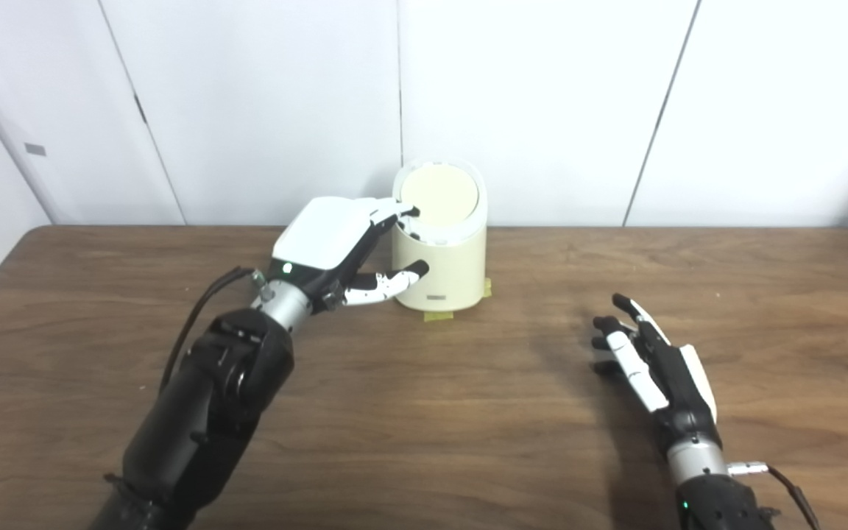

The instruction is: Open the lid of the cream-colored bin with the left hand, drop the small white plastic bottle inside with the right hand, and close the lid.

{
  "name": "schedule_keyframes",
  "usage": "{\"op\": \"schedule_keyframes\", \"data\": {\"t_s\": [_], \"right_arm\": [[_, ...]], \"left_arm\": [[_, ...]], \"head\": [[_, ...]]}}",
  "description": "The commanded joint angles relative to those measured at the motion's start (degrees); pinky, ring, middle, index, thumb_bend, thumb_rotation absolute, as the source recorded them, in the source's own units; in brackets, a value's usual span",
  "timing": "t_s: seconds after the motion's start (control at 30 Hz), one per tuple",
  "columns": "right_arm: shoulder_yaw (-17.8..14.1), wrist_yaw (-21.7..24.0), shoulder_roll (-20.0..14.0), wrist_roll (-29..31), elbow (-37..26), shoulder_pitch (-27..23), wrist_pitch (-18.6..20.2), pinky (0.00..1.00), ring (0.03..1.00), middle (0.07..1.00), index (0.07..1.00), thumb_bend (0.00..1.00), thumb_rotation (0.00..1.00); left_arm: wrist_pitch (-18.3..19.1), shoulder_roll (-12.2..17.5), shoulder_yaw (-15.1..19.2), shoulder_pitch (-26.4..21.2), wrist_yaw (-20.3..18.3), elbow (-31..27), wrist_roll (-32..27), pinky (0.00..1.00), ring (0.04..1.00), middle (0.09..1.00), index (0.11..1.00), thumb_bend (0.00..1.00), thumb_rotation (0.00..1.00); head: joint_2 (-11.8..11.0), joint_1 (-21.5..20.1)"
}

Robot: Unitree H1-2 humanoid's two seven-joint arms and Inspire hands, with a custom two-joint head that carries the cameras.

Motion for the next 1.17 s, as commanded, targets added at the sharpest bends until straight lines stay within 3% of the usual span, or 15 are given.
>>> {"op": "schedule_keyframes", "data": {"t_s": [0.0, 0.33, 0.43, 0.6, 0.7, 0.93, 1.13], "right_arm": [[0.01, 0.16, -0.29, -0.22, -2.08, -1.3, -0.37, 0.6, 0.726, 0.788, 0.895, 0.37, 0.8], [0.45, 0.45, -1.02, -0.83, -1.72, -1.6, -0.47, 0.6, 0.724, 0.787, 0.883, 0.36, 0.84], [0.11, 0.58, -0.7, 0.18, -1.93, -1.53, -0.57, 0.59, 0.725, 0.792, 0.879, 0.37, 0.84], [0.08, 0.73, -0.77, 0.67, -2.72, -1.42, -1.62, 0.65, 0.786, 0.81, 0.83, 0.39, 0.85], [-0.26, 0.7, -0.55, 1.31, -3.31, -1.4, -2.01, 0.69, 0.805, 0.817, 0.801, 0.41, 0.83], [-1.65, 0.3, 0.77, 4.69, -3.97, -1.28, -4.91, 0.74, 0.84, 0.836, 0.814, 0.44, 0.8], [-2.86, 0.31, 1.52, 7.75, -5.22, -0.77, -5.71, 0.81, 0.897, 0.882, 0.849, 0.43, 0.8]], "left_arm": [[-1.21, -0.21, 1.96, -0.82, 3.98, -3.76, -0.53, 0.83, 0.902, 0.921, 0.931, 0.38, 0.72], [-0.12, -4.28, 7.42, 8.62, 6.96, -10.8, -5.01, 0.8, 0.914, 0.94, 0.946, 0.37, 0.72], [1.43, -6.18, 9.67, 12.14, 5.86, -12.99, -9.63, 0.82, 0.925, 0.943, 0.947, 0.36, 0.75], [4.76, -9.34, 13.11, 18.34, 5.36, -16.09, -17.77, 0.77, 0.885, 0.927, 0.932, 0.35, 0.67], [6.09, -11.05, 14.97, 20.85, 5.67, -16.42, -22.35, 0.79, 0.889, 0.934, 0.944, 0.32, 0.65], [9.64, -14.57, 18.9, 23.16, 7.35, -16.53, -29.9, 0.9, 0.935, 0.928, 0.967, 0.33, 0.87], [9.56, -14.18, 20.17, 24.26, 8.3, -16.43, -33.06, 0.89, 0.928, 0.924, 0.962, 0.36, 0.93]], "head": [[0.04, 0.06], [-0.02, 0.27], [-0.01, 0.32], [0.2, 0.19], [0.43, 0.23], [0.58, -0.05], [0.93, -0.65]]}}
